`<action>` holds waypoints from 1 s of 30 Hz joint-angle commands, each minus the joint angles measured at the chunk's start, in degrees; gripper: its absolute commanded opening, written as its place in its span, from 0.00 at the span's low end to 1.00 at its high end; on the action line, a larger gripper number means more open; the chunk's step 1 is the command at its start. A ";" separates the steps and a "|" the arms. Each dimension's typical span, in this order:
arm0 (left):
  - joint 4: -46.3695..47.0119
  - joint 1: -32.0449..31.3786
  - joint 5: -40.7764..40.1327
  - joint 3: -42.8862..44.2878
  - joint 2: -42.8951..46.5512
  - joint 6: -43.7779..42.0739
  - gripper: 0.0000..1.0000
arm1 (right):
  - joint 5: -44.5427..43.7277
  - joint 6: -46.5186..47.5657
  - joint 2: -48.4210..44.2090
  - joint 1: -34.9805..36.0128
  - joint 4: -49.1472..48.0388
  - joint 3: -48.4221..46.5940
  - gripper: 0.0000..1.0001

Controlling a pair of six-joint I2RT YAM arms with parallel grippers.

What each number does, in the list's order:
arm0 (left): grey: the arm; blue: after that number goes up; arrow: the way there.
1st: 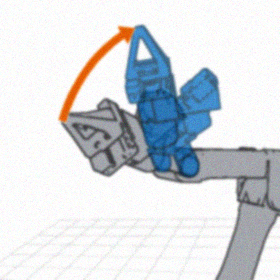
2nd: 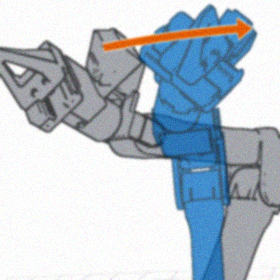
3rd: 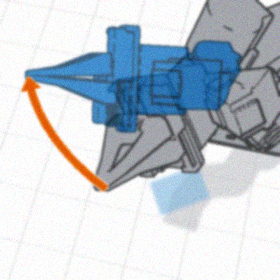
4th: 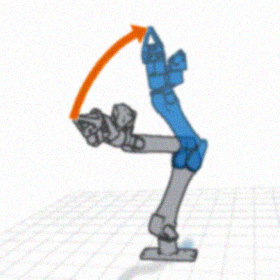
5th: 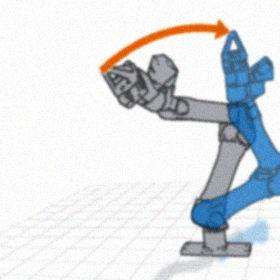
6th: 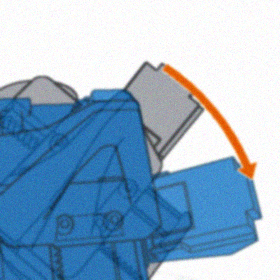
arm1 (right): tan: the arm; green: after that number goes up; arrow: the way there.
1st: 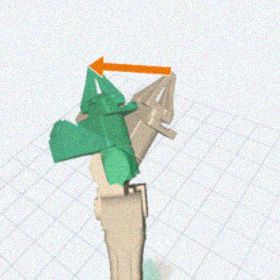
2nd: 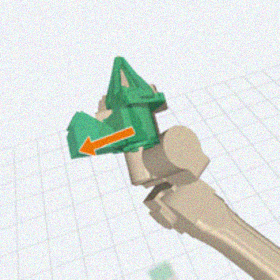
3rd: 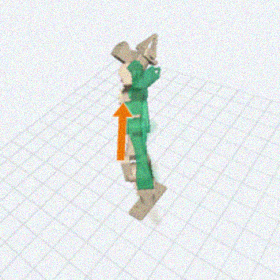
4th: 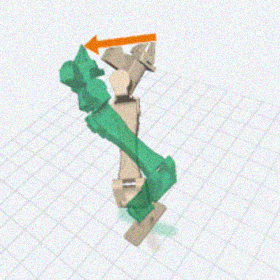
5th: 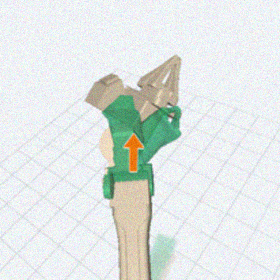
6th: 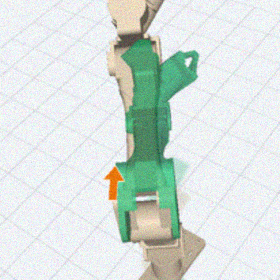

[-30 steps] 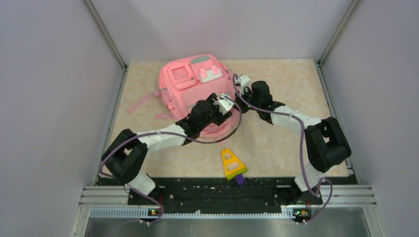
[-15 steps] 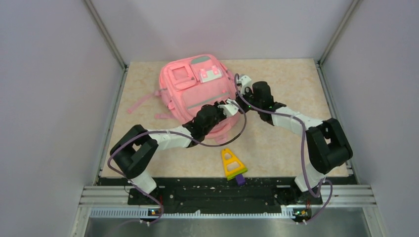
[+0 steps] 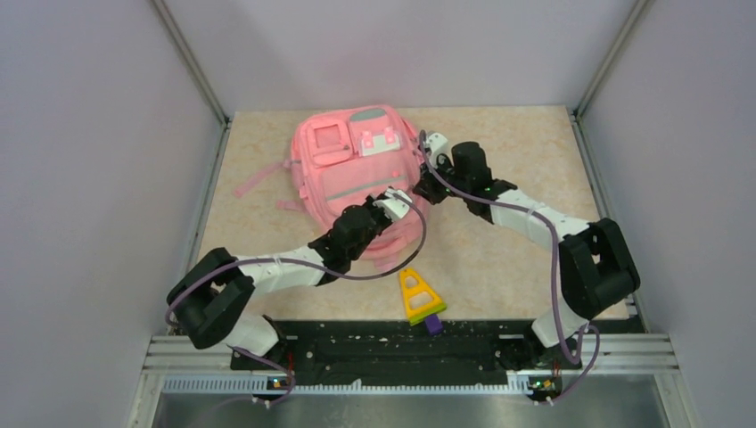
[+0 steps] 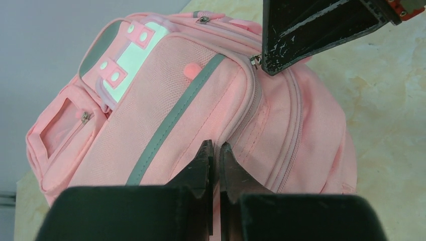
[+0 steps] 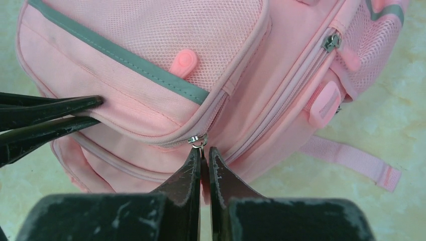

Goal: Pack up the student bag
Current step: Zip the student bag at the center of the board, then reset both arms

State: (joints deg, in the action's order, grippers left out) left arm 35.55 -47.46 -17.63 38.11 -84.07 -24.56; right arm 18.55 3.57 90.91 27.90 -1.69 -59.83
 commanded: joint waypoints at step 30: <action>-18.01 2.10 -8.78 -6.24 18.80 14.94 0.64 | -4.89 1.08 6.82 -1.09 -4.98 -14.02 0.58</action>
State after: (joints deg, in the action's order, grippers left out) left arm 23.53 -46.24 -21.85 31.27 -67.88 -14.76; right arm 22.76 5.19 101.10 30.35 0.10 -72.97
